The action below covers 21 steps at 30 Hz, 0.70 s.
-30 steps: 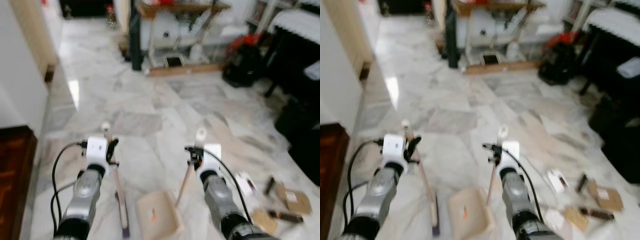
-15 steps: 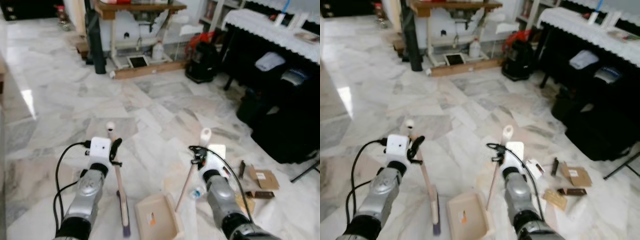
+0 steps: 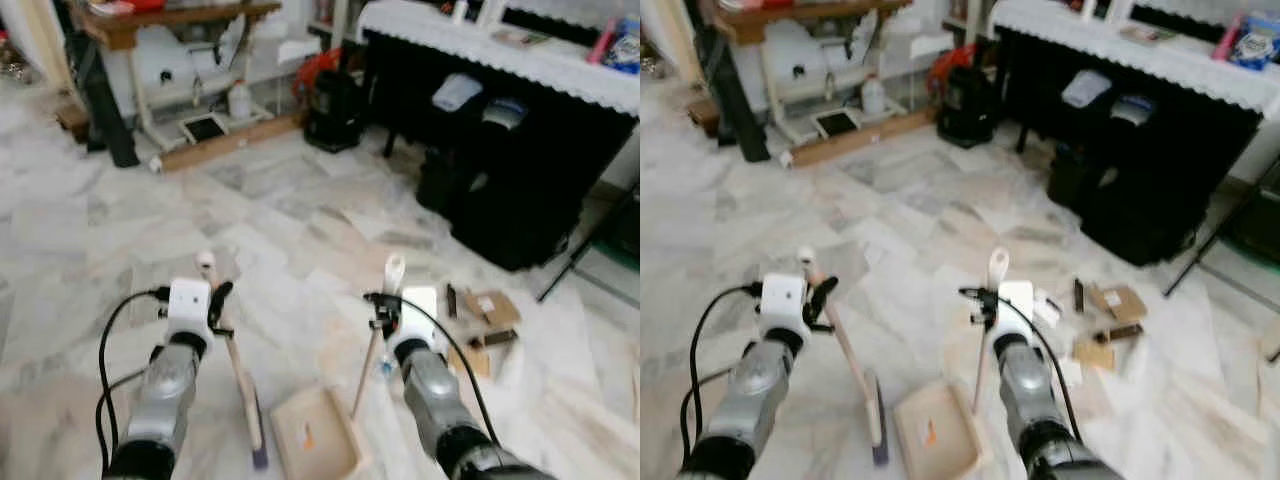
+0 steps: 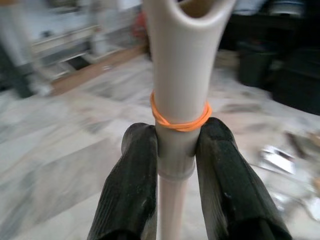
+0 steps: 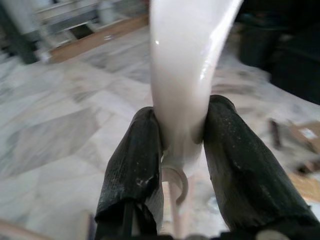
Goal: Sweep floor
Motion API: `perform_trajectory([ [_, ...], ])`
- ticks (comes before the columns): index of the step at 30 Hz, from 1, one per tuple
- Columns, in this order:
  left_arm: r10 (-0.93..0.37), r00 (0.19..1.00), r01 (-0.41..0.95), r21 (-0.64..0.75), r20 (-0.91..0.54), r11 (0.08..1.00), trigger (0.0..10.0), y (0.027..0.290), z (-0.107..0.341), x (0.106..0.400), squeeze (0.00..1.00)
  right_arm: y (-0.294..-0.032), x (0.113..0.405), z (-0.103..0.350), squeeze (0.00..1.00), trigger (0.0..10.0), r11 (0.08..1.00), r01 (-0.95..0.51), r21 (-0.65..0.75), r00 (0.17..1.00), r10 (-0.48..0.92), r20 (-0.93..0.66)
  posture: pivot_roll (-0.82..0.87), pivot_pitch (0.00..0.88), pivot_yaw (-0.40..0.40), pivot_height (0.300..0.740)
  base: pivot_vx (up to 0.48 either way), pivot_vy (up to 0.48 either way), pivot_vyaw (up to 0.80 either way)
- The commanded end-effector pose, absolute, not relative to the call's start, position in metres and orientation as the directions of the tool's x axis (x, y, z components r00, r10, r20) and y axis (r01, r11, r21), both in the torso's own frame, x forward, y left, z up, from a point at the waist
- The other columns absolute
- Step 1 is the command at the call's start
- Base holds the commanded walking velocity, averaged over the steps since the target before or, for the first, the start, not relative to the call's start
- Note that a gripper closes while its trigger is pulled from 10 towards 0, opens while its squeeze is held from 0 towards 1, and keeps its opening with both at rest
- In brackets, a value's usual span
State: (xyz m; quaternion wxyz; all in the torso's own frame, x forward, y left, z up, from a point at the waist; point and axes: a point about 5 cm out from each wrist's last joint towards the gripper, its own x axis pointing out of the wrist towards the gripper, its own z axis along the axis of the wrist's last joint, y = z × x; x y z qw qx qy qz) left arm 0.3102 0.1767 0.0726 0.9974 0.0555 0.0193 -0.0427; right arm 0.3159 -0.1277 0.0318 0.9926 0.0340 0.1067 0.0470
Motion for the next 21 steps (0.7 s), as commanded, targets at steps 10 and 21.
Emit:
perform_trajectory([
  [10,-0.111,0.994,0.109,0.114,0.010,0.987,10.0,0.1705,0.0837,0.3154,0.00,-0.1297,0.3208,0.0400,0.00,10.0,0.994,-0.080,0.079,0.982,0.092,-0.166,0.05,0.000,-0.048,0.740,0.000,0.209,-0.77],
  [21,-0.129,0.991,0.125,0.119,0.029,0.985,10.0,0.1676,0.0863,0.3154,0.00,-0.1302,0.3214,0.0406,0.00,10.0,0.994,-0.078,0.078,0.982,0.090,-0.165,0.05,0.000,-0.050,0.740,0.000,0.000,-0.77],
])
